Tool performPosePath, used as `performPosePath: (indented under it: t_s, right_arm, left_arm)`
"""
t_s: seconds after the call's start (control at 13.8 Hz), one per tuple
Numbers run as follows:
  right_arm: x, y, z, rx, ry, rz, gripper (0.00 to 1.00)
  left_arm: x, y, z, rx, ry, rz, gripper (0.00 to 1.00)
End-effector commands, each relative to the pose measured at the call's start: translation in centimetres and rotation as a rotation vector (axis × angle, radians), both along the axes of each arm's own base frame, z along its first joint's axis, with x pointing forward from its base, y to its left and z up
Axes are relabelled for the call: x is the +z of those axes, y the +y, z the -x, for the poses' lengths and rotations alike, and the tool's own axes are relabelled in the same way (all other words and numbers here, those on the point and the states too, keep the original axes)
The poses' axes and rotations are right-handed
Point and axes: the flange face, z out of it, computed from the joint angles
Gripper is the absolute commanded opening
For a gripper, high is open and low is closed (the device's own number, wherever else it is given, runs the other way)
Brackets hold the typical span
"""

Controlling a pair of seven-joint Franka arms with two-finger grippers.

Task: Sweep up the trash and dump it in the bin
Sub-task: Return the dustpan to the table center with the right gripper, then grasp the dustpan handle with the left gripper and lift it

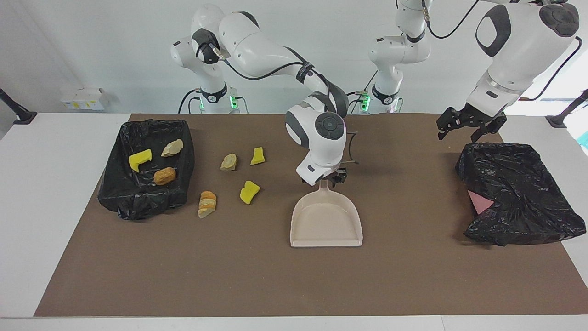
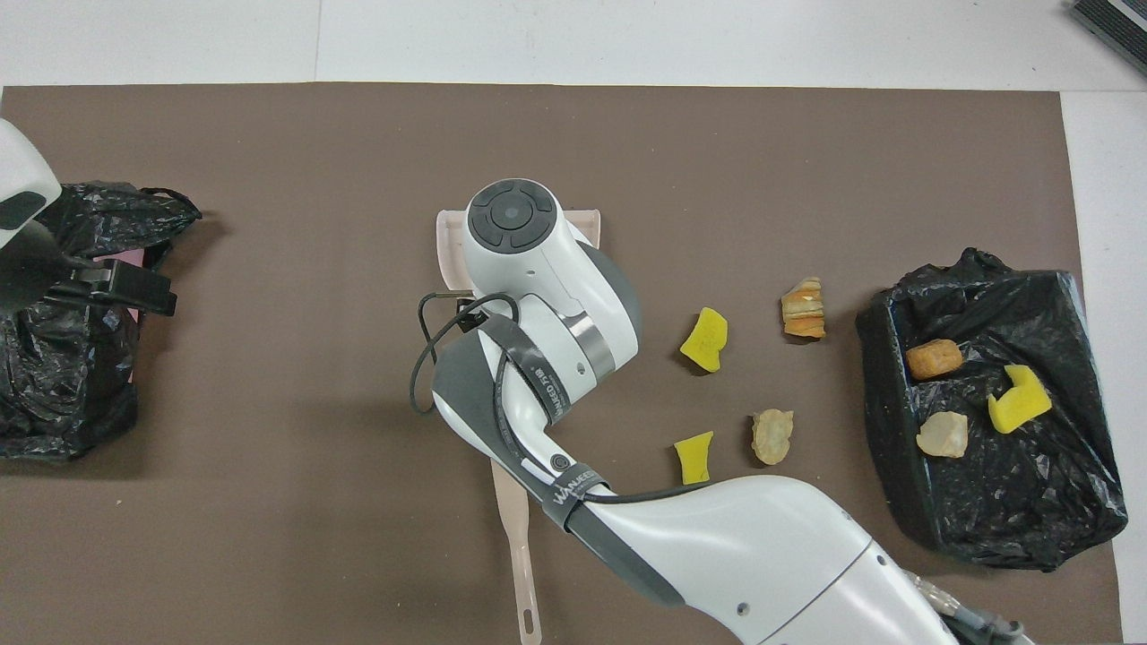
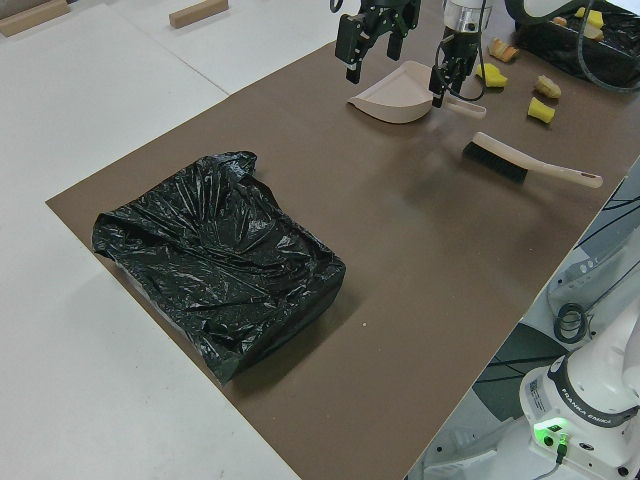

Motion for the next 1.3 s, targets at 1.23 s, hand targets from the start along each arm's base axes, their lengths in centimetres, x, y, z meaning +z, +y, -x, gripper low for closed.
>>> performPosePath:
  t_s: [1.23]
  right_arm:
    - [1.8, -1.3, 28.1, 0.177, 0.045, 0.042, 1.0]
  left_arm:
    - [-8.7, -21.0, -2.1, -0.038, 0.008, 0.046, 1.0]
